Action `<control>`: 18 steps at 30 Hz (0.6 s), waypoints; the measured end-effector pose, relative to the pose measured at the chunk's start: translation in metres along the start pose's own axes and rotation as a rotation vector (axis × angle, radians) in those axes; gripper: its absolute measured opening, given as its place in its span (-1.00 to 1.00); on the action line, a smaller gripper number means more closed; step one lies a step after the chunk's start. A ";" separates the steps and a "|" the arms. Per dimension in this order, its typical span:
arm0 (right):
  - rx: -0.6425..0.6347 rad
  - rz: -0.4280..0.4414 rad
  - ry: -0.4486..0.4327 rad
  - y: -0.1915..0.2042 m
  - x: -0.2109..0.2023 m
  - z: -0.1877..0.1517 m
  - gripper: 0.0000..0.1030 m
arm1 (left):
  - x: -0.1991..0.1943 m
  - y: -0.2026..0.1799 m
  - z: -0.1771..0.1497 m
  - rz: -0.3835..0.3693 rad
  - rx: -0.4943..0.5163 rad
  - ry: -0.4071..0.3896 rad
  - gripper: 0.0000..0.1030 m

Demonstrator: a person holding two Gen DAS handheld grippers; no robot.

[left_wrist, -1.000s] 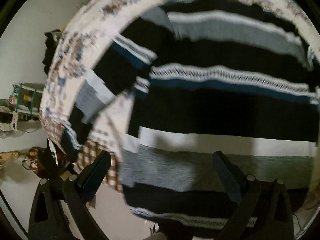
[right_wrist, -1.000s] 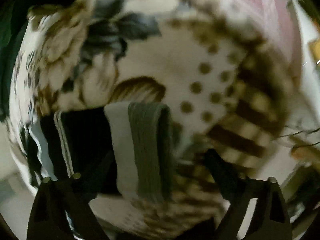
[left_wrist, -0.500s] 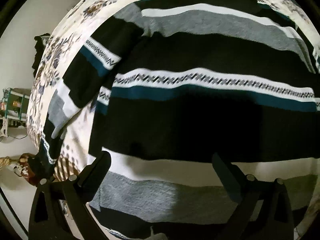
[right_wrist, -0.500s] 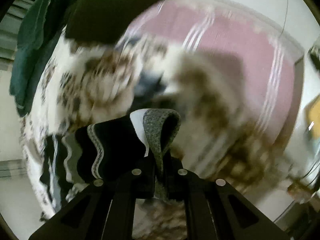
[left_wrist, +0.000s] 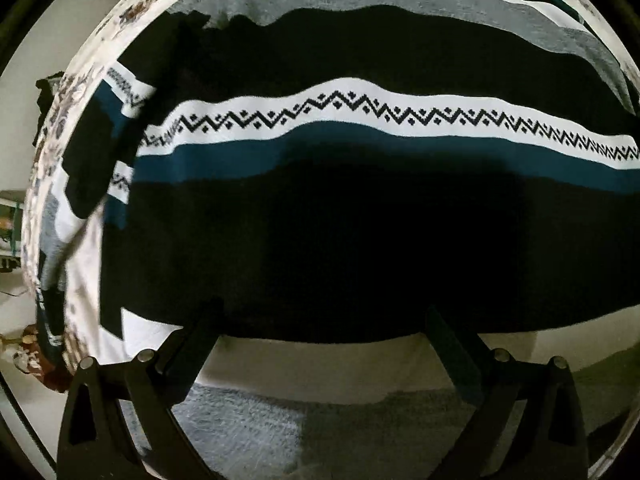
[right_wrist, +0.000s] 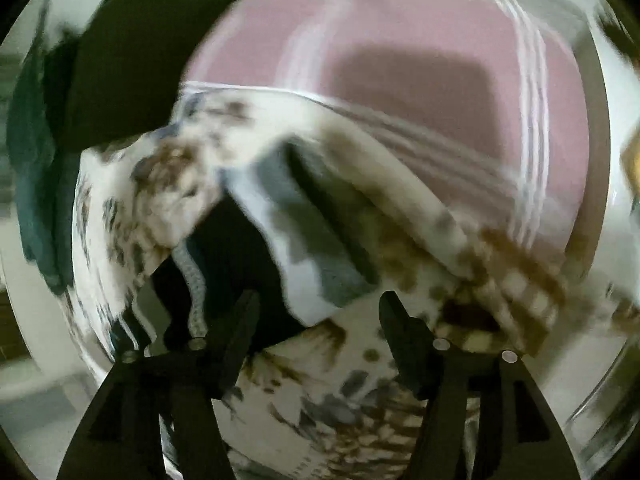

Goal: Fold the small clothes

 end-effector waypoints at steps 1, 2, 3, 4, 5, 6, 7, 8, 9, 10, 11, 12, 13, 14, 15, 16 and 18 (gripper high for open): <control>0.029 0.031 -0.003 -0.006 0.007 0.003 0.26 | 0.001 0.001 0.001 -0.009 -0.006 -0.003 1.00; 0.063 0.076 -0.004 -0.011 0.016 0.008 0.26 | 0.003 0.002 0.001 -0.022 -0.015 -0.008 1.00; 0.088 0.107 -0.010 -0.011 0.025 0.012 0.26 | 0.006 0.003 0.002 -0.035 -0.023 -0.014 1.00; 0.112 0.140 -0.033 -0.011 0.030 0.014 0.28 | 0.007 0.004 0.002 -0.043 -0.027 -0.020 1.00; 0.129 0.177 -0.064 -0.010 0.032 0.015 0.28 | 0.009 0.005 0.002 -0.051 -0.032 -0.025 1.00; 0.135 0.237 -0.095 -0.005 0.034 0.014 0.26 | 0.010 0.006 0.003 -0.058 -0.039 -0.030 1.00; 0.125 0.276 -0.103 0.002 0.036 0.014 -0.11 | 0.011 0.007 0.003 -0.062 -0.045 -0.032 1.00; 0.094 0.291 -0.093 0.013 0.038 0.015 -0.85 | 0.012 0.007 0.004 -0.062 -0.049 -0.032 1.00; 0.059 0.280 -0.097 0.023 0.037 0.015 -0.84 | 0.013 0.007 0.004 -0.061 -0.050 -0.031 1.00; 0.011 0.247 -0.139 0.036 0.028 0.015 -0.84 | 0.013 0.007 0.004 -0.060 -0.050 -0.029 1.00; -0.012 0.231 -0.170 0.043 0.021 0.016 -0.85 | 0.014 0.008 0.005 -0.062 -0.051 -0.024 1.00; -0.023 0.234 -0.205 0.048 0.011 0.020 -0.85 | 0.015 0.009 0.006 -0.066 -0.053 -0.017 1.00; -0.022 0.240 -0.231 0.051 0.002 0.025 -0.85 | 0.015 0.009 0.006 -0.069 -0.054 -0.012 1.00; -0.029 0.249 -0.245 0.055 -0.003 0.029 -0.85 | 0.016 0.010 0.008 -0.074 -0.058 -0.003 1.00; -0.043 0.247 -0.245 0.060 -0.005 0.032 -0.85 | 0.014 0.016 0.005 -0.081 -0.060 0.003 1.00; -0.073 0.227 -0.240 0.070 -0.006 0.033 -0.85 | 0.013 0.018 0.008 -0.083 -0.061 0.006 1.00; -0.124 0.208 -0.230 0.086 -0.007 0.029 -0.85 | 0.014 0.022 0.011 -0.087 -0.063 0.008 1.00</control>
Point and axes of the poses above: each gripper's, at about its wrist camera, not at the fingertips, and x roughly the way its jaws point, y to its left, z to its top, the point moved 3 cm from there along x, roughly the way its jaws point, and after that the axes turned 13 degrees about y, right-handed, at the moved point
